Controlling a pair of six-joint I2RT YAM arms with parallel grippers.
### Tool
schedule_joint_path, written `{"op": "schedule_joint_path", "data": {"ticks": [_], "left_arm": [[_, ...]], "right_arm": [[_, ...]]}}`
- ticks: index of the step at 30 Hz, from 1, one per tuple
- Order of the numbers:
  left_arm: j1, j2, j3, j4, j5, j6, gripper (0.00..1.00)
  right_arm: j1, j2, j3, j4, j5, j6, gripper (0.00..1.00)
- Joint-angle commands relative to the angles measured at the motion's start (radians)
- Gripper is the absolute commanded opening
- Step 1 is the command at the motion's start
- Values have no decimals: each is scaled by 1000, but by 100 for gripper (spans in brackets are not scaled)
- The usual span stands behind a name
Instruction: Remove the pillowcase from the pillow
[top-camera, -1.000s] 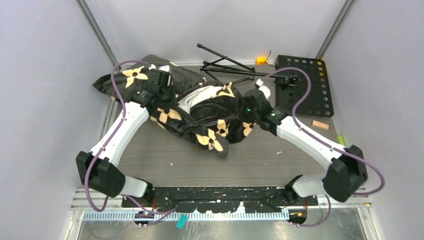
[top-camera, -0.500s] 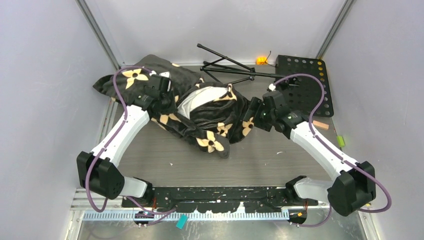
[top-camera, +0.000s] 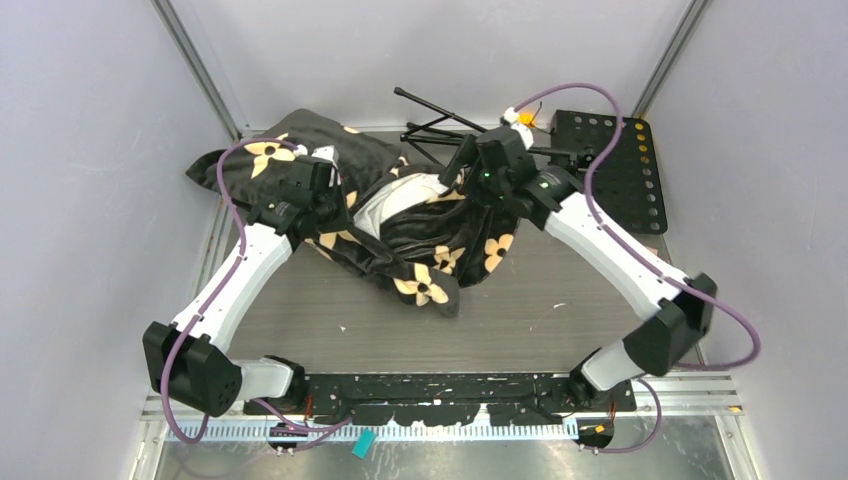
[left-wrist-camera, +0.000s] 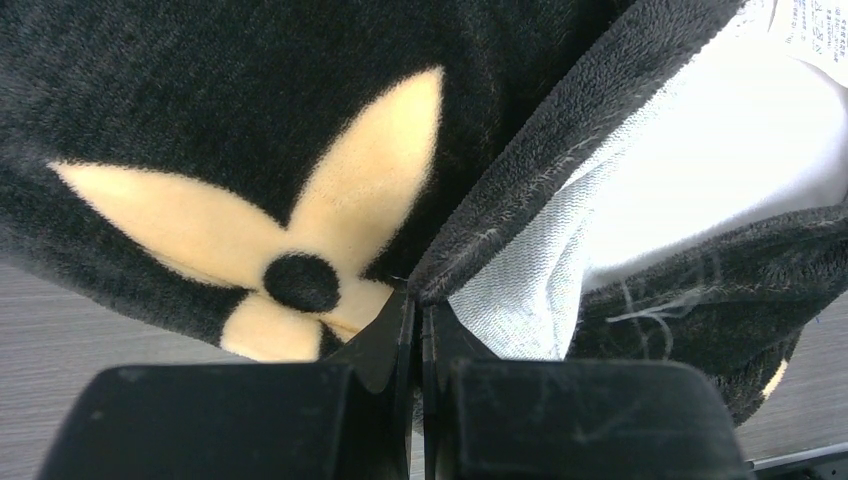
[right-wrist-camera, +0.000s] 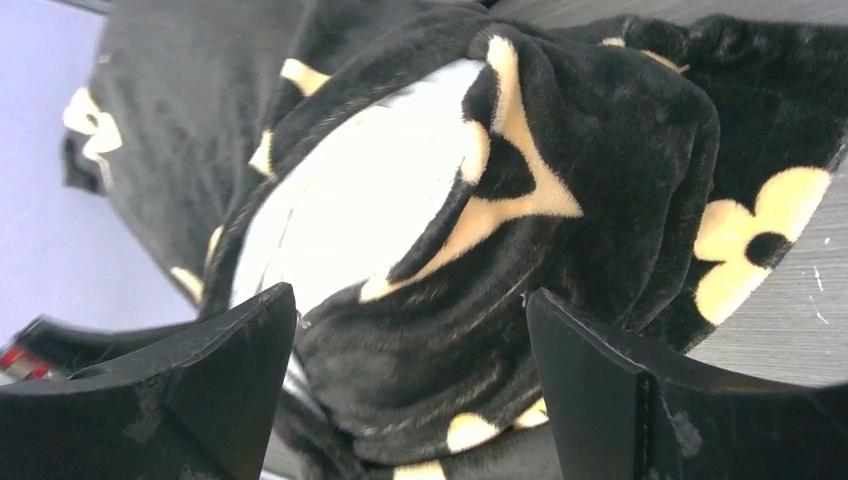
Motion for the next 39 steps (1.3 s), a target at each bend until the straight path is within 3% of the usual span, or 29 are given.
{"op": "schedule_joint_path", "data": {"ticks": [1, 5, 8, 13, 17, 21, 24, 26, 29, 32, 36, 39], "left_arm": [[5, -31, -9, 22, 2, 1, 0], [5, -29, -14, 22, 0, 1, 0], [5, -29, -11, 11, -16, 11, 0], [5, -28, -17, 15, -50, 29, 0], [5, -7, -1, -6, -85, 35, 0], [5, -13, 3, -7, -99, 35, 0], [-10, -21, 27, -27, -46, 81, 1], [-79, -26, 67, -60, -41, 153, 13], [-271, -29, 140, -112, -267, 216, 30], [-399, 13, 253, -170, -373, 241, 44], [-529, 95, 357, -201, -426, 283, 61], [-616, 173, 422, -192, -475, 308, 64]], "right_arm": [[20, 123, 66, -76, 98, 78, 90], [20, 179, -12, -72, 32, 29, 86], [17, 129, -167, -53, 24, -4, 84], [14, -103, -627, 232, -9, 15, 69], [-14, -203, -849, 399, -29, 67, 59], [-27, -206, -905, 508, -89, 51, 42], [-37, -163, -859, 527, -198, -2, 17], [-37, -149, -826, 537, -264, -32, 8], [-36, -170, -816, 590, -333, -69, 7], [-38, -215, -819, 614, -360, -103, 7], [-37, -263, -838, 617, -366, -121, 7], [-36, -280, -862, 626, -363, -116, 7]]}}
